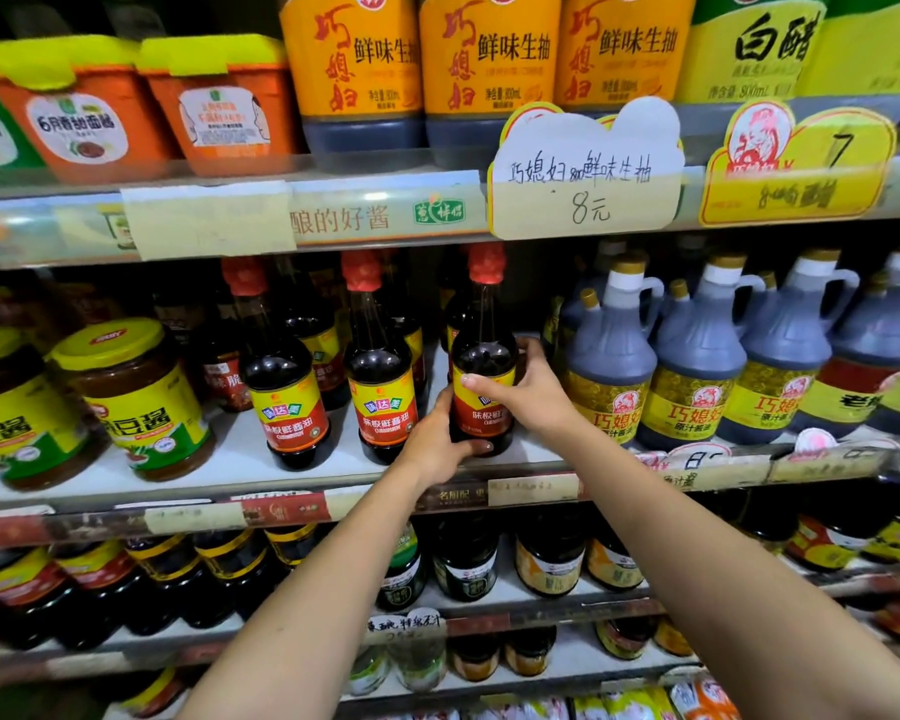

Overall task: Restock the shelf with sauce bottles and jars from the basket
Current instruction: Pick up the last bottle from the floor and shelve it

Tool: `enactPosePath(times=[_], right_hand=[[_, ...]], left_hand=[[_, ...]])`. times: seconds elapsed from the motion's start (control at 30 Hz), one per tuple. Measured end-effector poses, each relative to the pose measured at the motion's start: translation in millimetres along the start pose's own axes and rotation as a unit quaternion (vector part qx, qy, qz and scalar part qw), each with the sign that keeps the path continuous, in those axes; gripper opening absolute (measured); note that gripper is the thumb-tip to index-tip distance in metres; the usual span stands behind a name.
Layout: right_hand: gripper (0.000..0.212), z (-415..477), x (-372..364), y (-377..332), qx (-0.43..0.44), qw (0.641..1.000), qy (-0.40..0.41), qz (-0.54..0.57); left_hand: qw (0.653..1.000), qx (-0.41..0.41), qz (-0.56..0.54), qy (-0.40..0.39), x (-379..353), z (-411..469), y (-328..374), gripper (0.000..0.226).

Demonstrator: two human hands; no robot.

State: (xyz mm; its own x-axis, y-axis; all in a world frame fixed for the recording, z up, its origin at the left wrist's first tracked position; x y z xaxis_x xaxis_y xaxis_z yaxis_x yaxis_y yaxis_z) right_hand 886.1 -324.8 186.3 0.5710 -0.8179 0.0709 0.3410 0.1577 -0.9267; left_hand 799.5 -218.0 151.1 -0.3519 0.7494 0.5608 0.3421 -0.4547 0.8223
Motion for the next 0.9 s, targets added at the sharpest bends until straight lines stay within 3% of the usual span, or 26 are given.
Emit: enactPosePath(times=[0.17, 0.43, 0.67, 0.9], right_hand=[[0.068, -12.7, 12.2, 7.4, -0.005, 0.998, -0.066, 0.018], [0.054, -9.6, 11.0, 11.7, -0.005, 0.998, -0.052, -0.031], [0.06, -8.3, 5.8, 15.5, 0.016, 0.998, -0.017, -0.064], [0.055, -9.2, 7.9, 18.1, 0.014, 0.998, -0.038, -0.055]], left_hand=[[0.999, -0.032, 0.001, 0.019, 1.6, -3.7, -1.2, 0.094], [0.999, -0.02, -0.015, 0.037, -4.8, -3.4, -0.8, 0.094], [0.999, -0.015, -0.001, 0.041, -5.9, -2.3, -1.0, 0.088], [0.999, -0.01, 0.002, 0.047, -6.4, -3.1, -0.5, 0.089]])
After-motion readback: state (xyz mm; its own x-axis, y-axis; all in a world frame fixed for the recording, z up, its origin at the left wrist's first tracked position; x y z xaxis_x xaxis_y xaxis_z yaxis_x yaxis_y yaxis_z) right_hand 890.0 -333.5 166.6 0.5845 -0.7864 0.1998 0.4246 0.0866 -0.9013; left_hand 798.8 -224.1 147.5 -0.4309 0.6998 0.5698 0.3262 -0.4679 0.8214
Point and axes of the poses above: each hand's wrist, its own z-axis towards the middle knuckle, its own x-axis out of the back of the hand, y = z × x, the point moved 2 cm from there along z, towards the middle knuckle, and after that the axes turned 10 degrees about x, right-handed, at the moved point
